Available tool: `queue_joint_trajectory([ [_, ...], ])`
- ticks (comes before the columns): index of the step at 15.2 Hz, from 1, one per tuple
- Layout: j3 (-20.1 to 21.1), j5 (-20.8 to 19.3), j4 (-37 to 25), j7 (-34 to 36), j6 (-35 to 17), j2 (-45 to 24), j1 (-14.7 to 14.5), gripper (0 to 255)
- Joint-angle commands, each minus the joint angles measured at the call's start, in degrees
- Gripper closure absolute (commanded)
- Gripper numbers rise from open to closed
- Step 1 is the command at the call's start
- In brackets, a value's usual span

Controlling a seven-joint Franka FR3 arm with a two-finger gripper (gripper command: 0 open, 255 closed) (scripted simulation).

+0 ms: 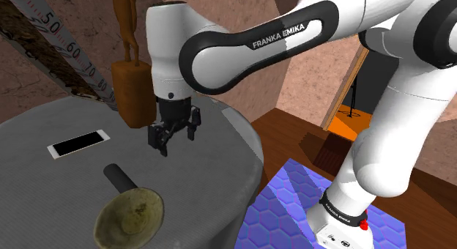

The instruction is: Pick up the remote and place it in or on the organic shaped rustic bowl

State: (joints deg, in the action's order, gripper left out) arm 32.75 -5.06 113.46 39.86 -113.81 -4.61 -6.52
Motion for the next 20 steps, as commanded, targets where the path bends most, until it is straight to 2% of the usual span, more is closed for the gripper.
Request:
queue_joint_trajectory([
  [1,0.45,-3.36,-3.73,3.93,-0.53,-5.22,-1.4,0],
  [7,-1.11,-11.88,-18.2,12.72,1.31,-20.21,-8.28,0],
  [12,-3.81,-16.79,-34.15,16.76,5.17,-32.98,-15.38,0],
  [20,-4.65,-17.85,-31.11,17.53,0.53,-34.78,-15.2,0],
])
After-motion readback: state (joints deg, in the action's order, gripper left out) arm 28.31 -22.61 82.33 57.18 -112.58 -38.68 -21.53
